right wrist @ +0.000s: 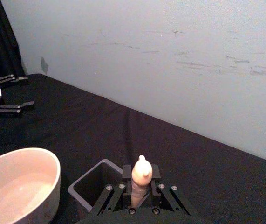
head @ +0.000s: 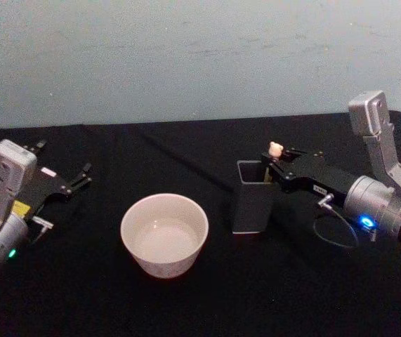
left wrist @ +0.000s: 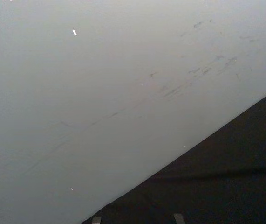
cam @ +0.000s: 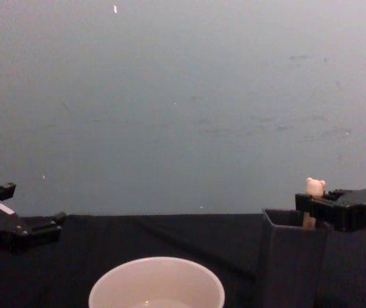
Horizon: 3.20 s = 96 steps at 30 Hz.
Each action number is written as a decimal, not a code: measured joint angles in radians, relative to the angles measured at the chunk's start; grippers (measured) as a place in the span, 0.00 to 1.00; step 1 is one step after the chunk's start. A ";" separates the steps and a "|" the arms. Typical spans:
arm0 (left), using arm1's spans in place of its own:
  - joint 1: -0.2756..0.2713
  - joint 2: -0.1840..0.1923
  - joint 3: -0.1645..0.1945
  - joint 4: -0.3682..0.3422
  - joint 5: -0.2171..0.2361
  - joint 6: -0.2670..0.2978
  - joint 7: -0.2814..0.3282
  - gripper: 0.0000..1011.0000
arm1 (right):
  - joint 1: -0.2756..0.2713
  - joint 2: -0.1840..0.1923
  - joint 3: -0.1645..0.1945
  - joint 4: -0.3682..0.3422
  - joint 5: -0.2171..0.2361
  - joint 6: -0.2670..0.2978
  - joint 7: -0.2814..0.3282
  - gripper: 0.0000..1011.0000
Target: Pick up the stirring spoon with one hand, stir inside the cup, then place it back in its original position.
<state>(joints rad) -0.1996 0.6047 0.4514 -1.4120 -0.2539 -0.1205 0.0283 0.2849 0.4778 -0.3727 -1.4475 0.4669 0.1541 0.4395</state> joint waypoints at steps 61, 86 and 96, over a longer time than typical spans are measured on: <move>0.000 0.000 0.000 0.000 0.000 0.000 0.000 0.99 | 0.071 0.038 0.055 -0.132 0.220 -0.020 0.015 0.22; 0.000 0.000 0.000 0.000 0.000 0.000 0.000 0.99 | 0.121 0.010 -0.069 -0.129 0.252 -0.009 0.042 0.22; 0.000 0.000 0.000 0.000 0.000 0.000 0.000 0.99 | 0.123 0.004 -0.128 -0.129 0.250 -0.004 0.065 0.22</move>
<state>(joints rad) -0.1995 0.6047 0.4514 -1.4120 -0.2539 -0.1205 0.0283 0.4083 0.4821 -0.5003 -1.5763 0.7170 0.1496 0.5048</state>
